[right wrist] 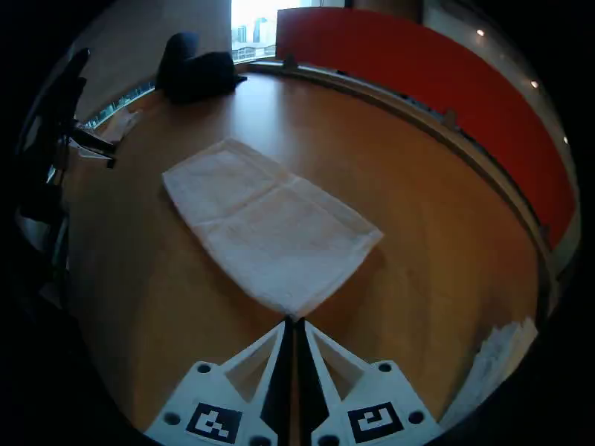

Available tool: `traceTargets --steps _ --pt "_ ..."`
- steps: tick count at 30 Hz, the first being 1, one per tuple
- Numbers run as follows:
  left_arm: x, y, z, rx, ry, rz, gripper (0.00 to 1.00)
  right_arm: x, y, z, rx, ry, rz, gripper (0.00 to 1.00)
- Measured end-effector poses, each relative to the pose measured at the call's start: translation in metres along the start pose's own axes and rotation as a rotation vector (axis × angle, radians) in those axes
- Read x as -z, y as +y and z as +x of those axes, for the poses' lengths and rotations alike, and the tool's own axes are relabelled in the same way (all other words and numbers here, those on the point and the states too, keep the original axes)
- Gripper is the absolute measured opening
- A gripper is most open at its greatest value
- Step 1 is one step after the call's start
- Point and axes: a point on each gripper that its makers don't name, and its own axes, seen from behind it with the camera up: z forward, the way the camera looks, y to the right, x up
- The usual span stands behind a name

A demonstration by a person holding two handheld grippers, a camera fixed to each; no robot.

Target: Fold towel

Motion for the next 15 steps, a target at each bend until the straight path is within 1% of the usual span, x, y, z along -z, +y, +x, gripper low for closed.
traceTargets --steps 15 --pt "0.004 -0.003 0.004 0.009 0.016 0.007 0.94 0.019 0.012 0.025 0.003 0.063 -0.034 0.04"
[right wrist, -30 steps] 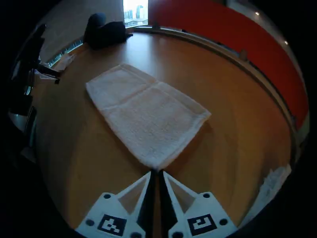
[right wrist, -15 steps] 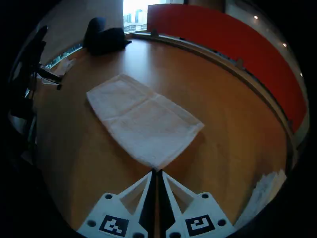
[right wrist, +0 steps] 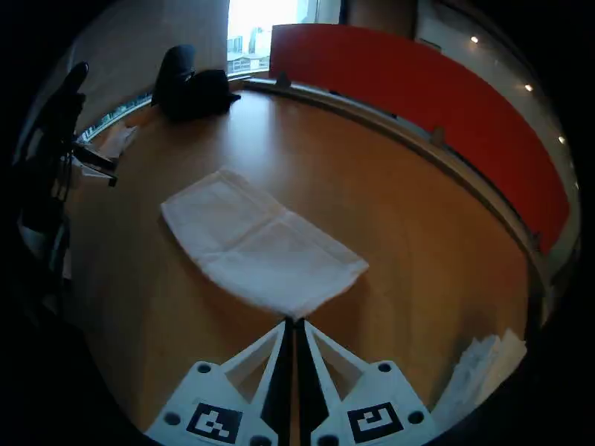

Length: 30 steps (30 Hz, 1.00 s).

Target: Fold towel

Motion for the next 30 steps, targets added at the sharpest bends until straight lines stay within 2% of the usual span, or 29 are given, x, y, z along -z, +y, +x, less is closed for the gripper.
traceTargets --steps 11,17,23,30 --pt "0.002 -0.001 0.000 0.007 0.003 0.000 0.94 0.005 0.003 0.024 0.041 0.028 0.006 0.04" --pt "0.006 -0.006 0.000 0.020 0.011 0.004 0.94 0.003 -0.003 0.056 0.094 0.059 0.028 0.04" --pt "0.013 -0.011 -0.003 0.045 0.020 0.013 0.94 -0.007 -0.018 0.093 0.157 0.090 0.071 0.04" --pt "0.022 -0.014 -0.007 0.074 0.032 0.017 0.94 -0.026 -0.049 0.131 0.236 0.112 0.138 0.04"
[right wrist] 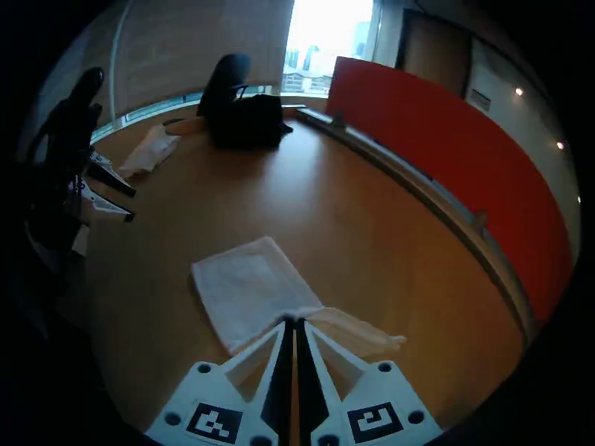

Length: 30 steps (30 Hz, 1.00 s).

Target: Fold towel

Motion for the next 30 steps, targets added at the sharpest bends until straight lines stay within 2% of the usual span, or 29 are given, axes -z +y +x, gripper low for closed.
traceTargets --steps 8,14,21,30 --pt "0.013 -0.005 -0.003 0.023 0.017 0.012 0.94 -0.034 -0.037 0.034 0.077 0.013 0.100 0.04" --pt "0.020 -0.011 -0.007 0.049 0.025 0.025 0.94 -0.054 -0.065 0.038 0.120 -0.005 0.162 0.04" --pt "0.024 -0.018 -0.011 0.069 0.028 0.035 0.94 -0.072 -0.075 0.027 0.102 -0.043 0.189 0.04" --pt "0.024 -0.020 -0.013 0.067 0.024 0.033 0.94 -0.074 -0.078 0.025 0.087 -0.051 0.195 0.04"
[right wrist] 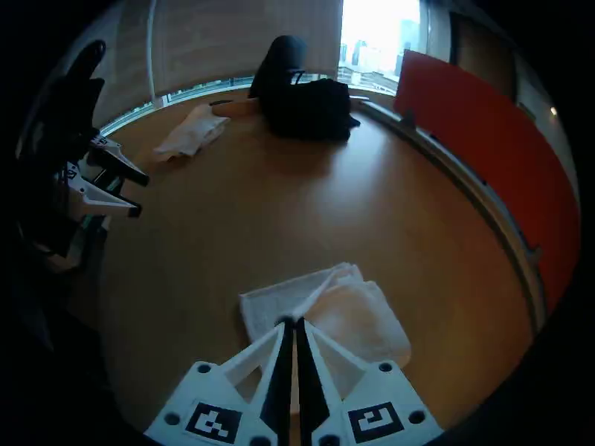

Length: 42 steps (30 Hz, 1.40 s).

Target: Fold towel

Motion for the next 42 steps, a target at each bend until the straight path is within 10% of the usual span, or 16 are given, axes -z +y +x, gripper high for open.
traceTargets --steps 16,26,42 --pt "-0.002 0.001 0.004 -0.005 0.002 0.000 0.94 0.004 0.000 0.001 -0.008 0.011 0.009 0.07" --pt "-0.002 0.003 0.003 -0.004 0.000 0.000 0.94 0.009 0.002 -0.007 -0.057 0.004 -0.019 0.86" --pt "-0.005 0.006 0.007 -0.017 0.002 -0.009 0.94 0.017 0.002 -0.038 -0.134 -0.020 -0.067 0.87"
